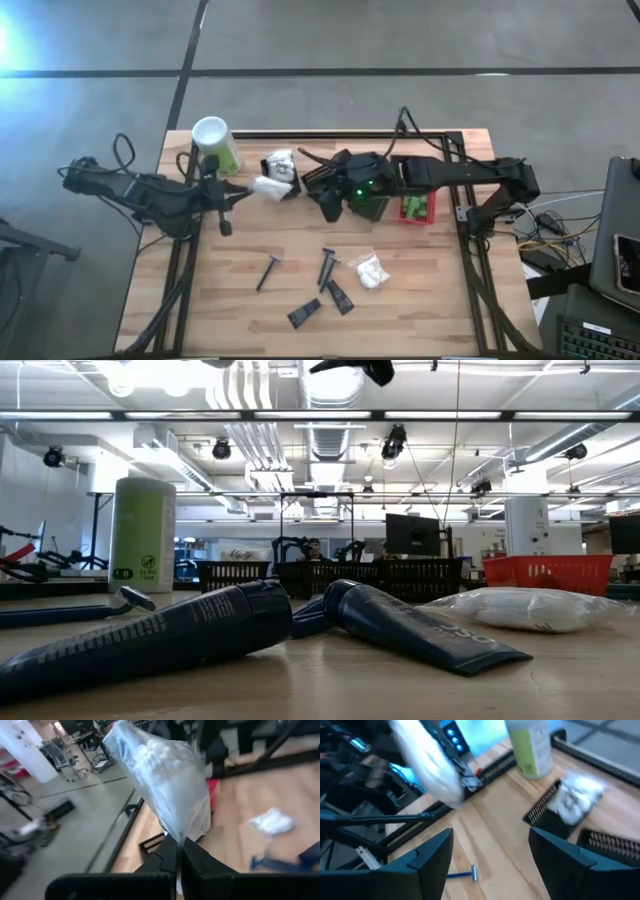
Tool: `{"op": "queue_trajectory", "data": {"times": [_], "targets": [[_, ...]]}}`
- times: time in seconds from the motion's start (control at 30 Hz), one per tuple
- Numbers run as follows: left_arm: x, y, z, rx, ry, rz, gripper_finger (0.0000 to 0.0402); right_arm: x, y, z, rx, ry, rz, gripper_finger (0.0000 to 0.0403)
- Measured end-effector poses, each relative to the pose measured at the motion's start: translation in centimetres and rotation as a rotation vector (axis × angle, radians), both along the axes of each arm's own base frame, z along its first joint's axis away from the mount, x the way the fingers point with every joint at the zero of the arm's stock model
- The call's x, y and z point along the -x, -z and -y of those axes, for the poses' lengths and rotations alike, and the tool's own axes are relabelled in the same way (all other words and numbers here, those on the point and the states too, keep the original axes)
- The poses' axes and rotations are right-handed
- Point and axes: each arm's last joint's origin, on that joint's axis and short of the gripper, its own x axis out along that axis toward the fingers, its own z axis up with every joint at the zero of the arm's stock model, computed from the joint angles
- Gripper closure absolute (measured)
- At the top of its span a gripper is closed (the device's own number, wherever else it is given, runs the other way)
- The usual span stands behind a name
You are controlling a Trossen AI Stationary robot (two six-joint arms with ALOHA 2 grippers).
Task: Pick & Place Travel size toiletries
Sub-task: Put the cotton pack into the left black bin
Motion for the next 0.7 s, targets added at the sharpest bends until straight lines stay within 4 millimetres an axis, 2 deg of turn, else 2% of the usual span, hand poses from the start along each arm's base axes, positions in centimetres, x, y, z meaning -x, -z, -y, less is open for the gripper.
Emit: {"op": "queue_trajectory", "data": {"times": [0.37, 0.5, 0.7], "targets": [[-2.7, 0.8, 0.7, -0.313, -0.064, -0.287, 0.0397, 0.3, -0.6, 0.0, 0.067, -0.037, 0.018, 0.0163], [-3.3, 1.2, 0.9, -0.342, -0.043, -0.359, 0.0397, -0.4, -0.1, -0.2, 0.122, -0.072, 0.009, 0.0155], [-3.6, 1.0, 1.0, -0.363, -0.027, -0.422, 0.0397, -2.1, 1.7, -0.7, 0.205, -0.129, -0.032, 0.014]]}}
